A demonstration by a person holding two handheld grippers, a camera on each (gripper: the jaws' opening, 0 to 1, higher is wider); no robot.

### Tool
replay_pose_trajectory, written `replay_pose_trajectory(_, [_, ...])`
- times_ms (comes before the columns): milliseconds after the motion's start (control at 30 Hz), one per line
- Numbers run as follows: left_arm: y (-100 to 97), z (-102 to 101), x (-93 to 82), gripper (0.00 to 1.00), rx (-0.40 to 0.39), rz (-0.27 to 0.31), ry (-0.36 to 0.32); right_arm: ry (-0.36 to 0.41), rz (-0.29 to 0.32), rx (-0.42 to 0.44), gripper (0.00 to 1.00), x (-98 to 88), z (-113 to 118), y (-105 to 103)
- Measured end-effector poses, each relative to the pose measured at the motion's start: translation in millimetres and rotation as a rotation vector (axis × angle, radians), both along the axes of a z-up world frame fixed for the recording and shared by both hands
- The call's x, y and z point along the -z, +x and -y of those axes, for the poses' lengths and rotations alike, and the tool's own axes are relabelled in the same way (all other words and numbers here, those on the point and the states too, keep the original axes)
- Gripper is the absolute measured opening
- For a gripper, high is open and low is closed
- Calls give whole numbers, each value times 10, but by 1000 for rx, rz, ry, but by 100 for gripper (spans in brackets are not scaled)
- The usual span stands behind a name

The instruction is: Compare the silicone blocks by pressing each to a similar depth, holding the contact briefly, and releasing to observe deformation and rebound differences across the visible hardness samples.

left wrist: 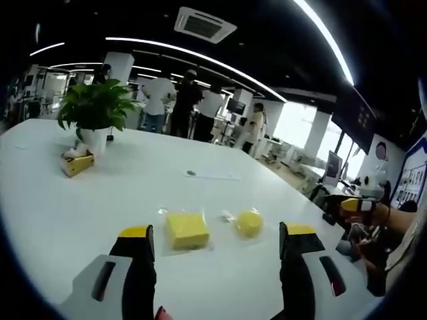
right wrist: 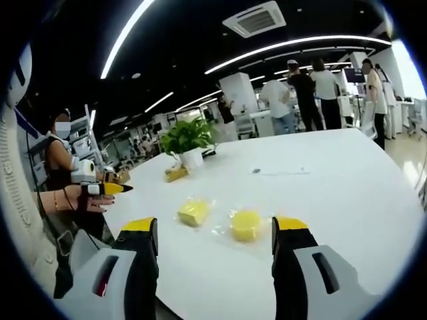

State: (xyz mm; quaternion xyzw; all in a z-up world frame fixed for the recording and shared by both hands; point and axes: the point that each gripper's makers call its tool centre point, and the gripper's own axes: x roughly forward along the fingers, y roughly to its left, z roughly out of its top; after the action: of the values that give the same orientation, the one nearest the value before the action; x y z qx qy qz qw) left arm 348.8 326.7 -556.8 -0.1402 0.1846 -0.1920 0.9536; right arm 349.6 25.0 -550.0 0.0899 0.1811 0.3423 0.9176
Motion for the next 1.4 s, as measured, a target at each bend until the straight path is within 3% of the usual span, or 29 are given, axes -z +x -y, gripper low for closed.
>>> replay_pose_trajectory(333, [252, -32, 232, 75, -3, -56, -12, -7, -22, -18, 64, 55, -84, 160])
replay_pose_trajectory(500, [389, -54, 441, 76, -2, -134, -24, -14, -40, -27, 64, 119, -118, 220])
replay_pose_trajectory(1000, [936, -120, 827, 73, -1, -217, -28, -39, -100, -36, 63, 318, -114, 337])
replay_pose_trajectory(1133, [1092, -129, 962, 72, -5, -250, -77, -55, -113, -36, 63, 356, -98, 351])
replay_pose_trajectory(1300, [1257, -86, 1117, 76, -39, -314, -206, -66, -127, -29, 63, 412, -92, 377])
replay_pose_trajectory(1400, [1365, -113, 1206, 75, -61, -321, -240, -69, -144, -31, 63, 470, -118, 385])
